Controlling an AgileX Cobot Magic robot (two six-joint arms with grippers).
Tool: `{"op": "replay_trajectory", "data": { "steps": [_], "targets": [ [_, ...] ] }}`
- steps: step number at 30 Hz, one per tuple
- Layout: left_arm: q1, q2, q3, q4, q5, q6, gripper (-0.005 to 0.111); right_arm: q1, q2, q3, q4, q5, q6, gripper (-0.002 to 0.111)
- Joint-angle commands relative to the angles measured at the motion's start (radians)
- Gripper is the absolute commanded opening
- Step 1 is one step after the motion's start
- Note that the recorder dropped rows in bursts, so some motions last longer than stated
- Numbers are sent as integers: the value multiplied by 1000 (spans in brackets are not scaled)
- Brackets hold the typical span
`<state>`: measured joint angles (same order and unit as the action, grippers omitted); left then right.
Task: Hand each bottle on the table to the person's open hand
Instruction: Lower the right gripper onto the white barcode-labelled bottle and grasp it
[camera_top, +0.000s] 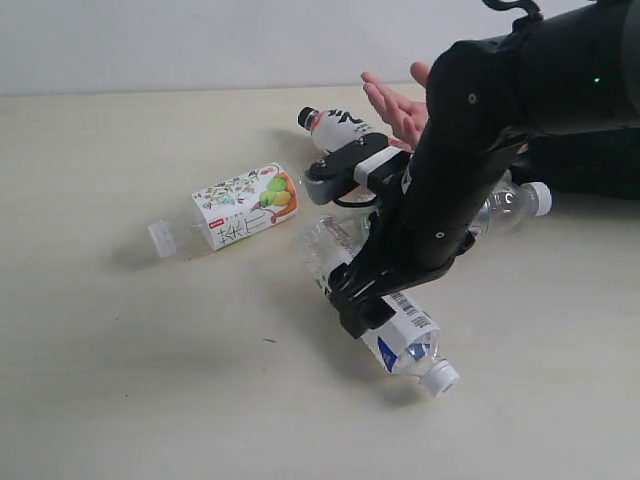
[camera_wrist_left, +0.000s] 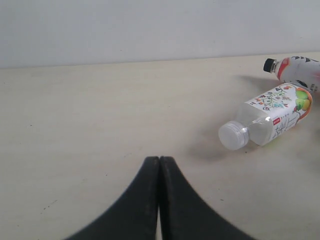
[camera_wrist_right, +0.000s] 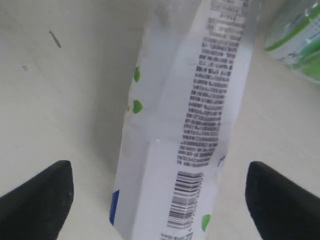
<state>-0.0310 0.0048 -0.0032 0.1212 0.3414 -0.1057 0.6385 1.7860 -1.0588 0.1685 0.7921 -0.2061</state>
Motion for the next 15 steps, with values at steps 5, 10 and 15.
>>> {"op": "replay_trajectory", "data": {
  "steps": [5,10,15],
  "targets": [
    [3,-5,3,5,-7,-4,3,1,69,-5,-13,-64,8,91],
    [3,-5,3,5,-7,-4,3,1,98,-5,-17,-83,14,86],
    [3,-5,3,5,-7,-4,3,1,115,-5,-17,-83,27,66]
  ]
}}
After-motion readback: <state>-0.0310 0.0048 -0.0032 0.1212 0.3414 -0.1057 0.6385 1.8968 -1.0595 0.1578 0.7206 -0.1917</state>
